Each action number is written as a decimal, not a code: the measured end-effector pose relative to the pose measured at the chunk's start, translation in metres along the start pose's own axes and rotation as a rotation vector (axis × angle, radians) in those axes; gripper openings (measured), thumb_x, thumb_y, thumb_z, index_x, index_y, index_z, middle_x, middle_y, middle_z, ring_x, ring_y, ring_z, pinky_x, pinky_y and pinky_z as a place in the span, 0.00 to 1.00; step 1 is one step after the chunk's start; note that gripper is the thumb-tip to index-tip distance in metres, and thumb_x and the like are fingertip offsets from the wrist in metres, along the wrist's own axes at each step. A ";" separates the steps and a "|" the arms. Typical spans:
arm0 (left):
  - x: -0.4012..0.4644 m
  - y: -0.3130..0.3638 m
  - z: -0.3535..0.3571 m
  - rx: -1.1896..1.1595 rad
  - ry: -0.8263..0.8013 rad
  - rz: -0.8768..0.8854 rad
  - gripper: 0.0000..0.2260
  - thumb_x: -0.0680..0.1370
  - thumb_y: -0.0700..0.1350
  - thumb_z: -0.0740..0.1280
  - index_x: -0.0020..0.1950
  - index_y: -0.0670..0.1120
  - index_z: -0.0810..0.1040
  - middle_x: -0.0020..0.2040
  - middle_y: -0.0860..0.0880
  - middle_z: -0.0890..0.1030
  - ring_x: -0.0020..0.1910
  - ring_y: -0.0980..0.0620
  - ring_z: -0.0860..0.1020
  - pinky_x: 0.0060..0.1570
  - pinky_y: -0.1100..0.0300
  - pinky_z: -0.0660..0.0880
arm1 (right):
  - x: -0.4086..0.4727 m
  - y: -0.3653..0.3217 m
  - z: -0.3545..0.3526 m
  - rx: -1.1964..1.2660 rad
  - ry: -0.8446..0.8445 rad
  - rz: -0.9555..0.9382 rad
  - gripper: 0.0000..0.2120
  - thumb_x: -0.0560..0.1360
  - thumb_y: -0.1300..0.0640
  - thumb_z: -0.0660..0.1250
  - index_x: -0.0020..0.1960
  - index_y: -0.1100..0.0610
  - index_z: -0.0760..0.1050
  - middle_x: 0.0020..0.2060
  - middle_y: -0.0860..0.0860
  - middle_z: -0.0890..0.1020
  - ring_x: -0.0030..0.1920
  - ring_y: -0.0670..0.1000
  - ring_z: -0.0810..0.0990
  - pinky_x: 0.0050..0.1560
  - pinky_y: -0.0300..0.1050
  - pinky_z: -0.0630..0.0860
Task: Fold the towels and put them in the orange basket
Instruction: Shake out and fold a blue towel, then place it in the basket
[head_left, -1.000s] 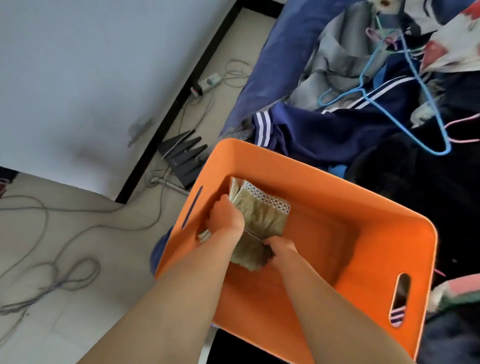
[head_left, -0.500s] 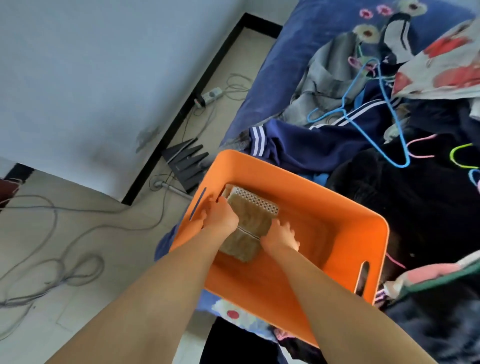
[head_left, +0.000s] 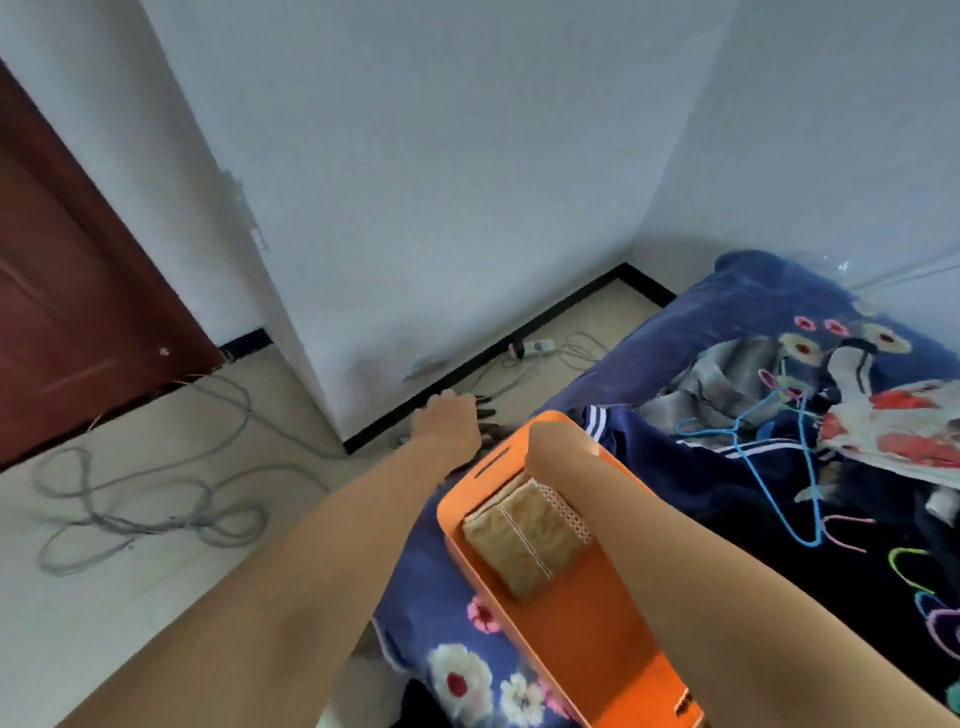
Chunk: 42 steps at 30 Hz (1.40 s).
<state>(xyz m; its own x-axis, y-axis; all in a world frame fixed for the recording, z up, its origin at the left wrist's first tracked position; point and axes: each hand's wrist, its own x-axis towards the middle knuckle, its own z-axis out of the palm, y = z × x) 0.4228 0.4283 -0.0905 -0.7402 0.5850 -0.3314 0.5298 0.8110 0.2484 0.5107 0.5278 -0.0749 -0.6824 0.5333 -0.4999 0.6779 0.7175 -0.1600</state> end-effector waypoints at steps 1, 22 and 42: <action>-0.010 -0.014 -0.006 -0.014 0.014 -0.037 0.13 0.78 0.38 0.57 0.61 0.41 0.72 0.61 0.41 0.74 0.60 0.40 0.73 0.58 0.47 0.72 | -0.006 -0.007 -0.002 -0.059 -0.011 -0.053 0.07 0.75 0.59 0.60 0.50 0.58 0.75 0.31 0.51 0.67 0.48 0.57 0.79 0.38 0.40 0.67; -0.458 -0.355 0.036 -0.331 0.296 -1.025 0.16 0.77 0.36 0.56 0.62 0.44 0.73 0.60 0.44 0.75 0.60 0.44 0.73 0.60 0.51 0.69 | -0.286 -0.379 0.221 -0.779 0.054 -1.075 0.18 0.78 0.59 0.57 0.67 0.56 0.70 0.64 0.55 0.75 0.65 0.56 0.72 0.63 0.51 0.70; -0.779 -0.452 0.227 -0.739 0.205 -1.743 0.16 0.76 0.37 0.56 0.63 0.45 0.73 0.61 0.45 0.75 0.60 0.44 0.74 0.55 0.52 0.71 | -0.539 -0.504 0.491 -1.138 -0.187 -1.648 0.13 0.79 0.58 0.57 0.62 0.56 0.72 0.59 0.54 0.77 0.59 0.55 0.77 0.52 0.46 0.71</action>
<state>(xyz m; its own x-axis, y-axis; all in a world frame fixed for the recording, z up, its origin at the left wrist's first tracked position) 0.8539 -0.3923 -0.1516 -0.2398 -0.8179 -0.5230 -0.9705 0.2161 0.1071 0.6714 -0.3412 -0.1433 -0.2680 -0.7959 -0.5428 -0.9480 0.3182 0.0016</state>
